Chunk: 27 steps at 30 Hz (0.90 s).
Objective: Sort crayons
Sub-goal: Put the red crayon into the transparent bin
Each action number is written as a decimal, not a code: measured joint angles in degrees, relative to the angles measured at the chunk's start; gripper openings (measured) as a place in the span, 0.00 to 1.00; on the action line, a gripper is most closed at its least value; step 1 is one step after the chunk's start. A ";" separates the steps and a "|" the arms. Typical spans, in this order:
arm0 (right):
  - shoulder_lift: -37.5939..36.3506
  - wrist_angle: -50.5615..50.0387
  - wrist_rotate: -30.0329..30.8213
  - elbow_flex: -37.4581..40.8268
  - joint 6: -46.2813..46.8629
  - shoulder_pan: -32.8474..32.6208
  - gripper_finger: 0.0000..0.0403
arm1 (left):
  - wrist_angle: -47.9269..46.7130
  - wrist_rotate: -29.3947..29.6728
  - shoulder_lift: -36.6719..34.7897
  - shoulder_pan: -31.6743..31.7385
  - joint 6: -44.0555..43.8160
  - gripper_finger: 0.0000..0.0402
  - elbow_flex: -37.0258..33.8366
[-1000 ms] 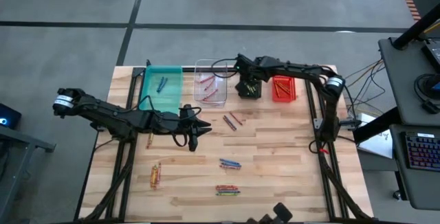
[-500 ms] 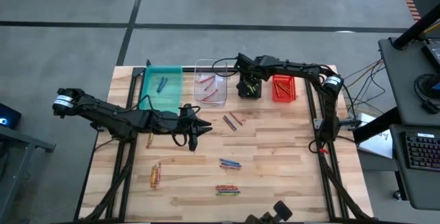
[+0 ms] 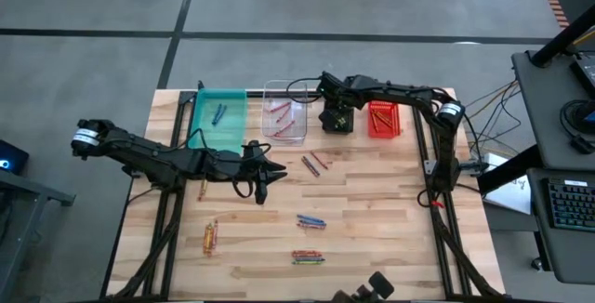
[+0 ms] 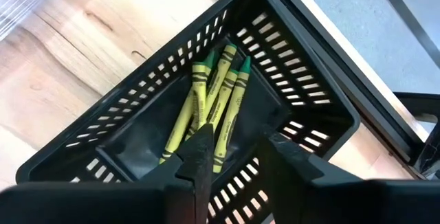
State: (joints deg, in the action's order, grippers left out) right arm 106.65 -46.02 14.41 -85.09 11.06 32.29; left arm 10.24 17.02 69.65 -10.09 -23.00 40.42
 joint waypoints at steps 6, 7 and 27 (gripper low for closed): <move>-2.11 -0.06 0.00 0.03 -0.43 -0.14 0.26 | -1.27 0.00 0.00 0.00 -0.97 0.19 0.04; -2.67 -0.07 0.00 0.03 -0.45 -0.31 0.26 | -1.64 0.00 0.00 0.00 -1.32 0.19 0.04; -19.52 -0.68 0.15 0.03 -2.09 -10.63 0.18 | -39.34 -0.01 -0.04 -0.32 -22.33 0.19 7.98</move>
State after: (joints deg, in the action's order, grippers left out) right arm 87.13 -46.70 14.57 -85.06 8.97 21.66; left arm -29.10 17.00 69.60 -10.40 -45.33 48.40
